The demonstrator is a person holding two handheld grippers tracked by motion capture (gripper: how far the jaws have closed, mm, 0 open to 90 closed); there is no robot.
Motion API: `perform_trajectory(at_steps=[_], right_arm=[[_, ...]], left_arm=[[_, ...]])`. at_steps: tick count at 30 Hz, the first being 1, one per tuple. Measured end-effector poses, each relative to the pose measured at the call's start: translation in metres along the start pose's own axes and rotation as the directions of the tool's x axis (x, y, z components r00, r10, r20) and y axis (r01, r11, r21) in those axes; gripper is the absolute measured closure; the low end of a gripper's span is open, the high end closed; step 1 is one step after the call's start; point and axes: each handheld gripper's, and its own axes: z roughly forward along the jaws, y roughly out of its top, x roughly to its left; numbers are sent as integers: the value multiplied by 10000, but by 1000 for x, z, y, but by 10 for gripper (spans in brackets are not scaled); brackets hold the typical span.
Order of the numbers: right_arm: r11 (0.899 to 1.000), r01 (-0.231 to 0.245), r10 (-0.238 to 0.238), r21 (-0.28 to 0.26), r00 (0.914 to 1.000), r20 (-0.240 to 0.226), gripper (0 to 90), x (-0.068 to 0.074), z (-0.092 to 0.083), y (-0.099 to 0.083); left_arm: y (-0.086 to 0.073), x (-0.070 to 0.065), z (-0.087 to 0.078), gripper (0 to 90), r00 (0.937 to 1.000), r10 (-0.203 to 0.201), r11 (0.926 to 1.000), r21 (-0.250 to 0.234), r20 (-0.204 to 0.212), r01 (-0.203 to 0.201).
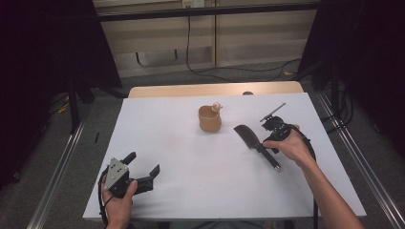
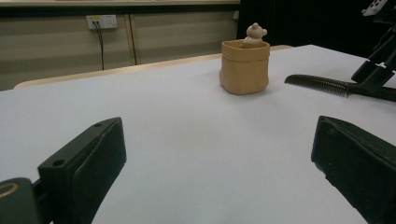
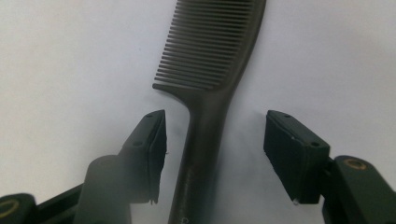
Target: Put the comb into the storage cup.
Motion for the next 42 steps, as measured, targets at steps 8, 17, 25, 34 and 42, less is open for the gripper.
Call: perform_trajectory(at_steps=[8, 17, 25, 34, 42], right_arm=[[9989, 225, -232, 417, 9996, 178, 540, 4, 3, 3], [9958, 372, -416, 833, 9978, 514, 613, 11, 6, 7], [9948, 330, -407, 959, 9960, 791, 640, 13, 8, 9], [9945, 216, -327, 1021, 9937, 1077, 693, 15, 8, 10], [9946, 21, -155, 1035, 9916, 1286, 720, 16, 8, 11]], left_arm=[[0, 0, 1, 33, 10000, -43, 10000, -48, 24, 43], [0, 0, 1, 33, 9999, -145, 9999, -41, 66, 145], [0, 0, 1, 33, 9999, -63, 10000, -14, 95, 63], [0, 0, 1, 33, 9999, -49, 10000, -19, 110, 49], [0, 0, 1, 33, 9999, -109, 9999, -57, 120, 110]])
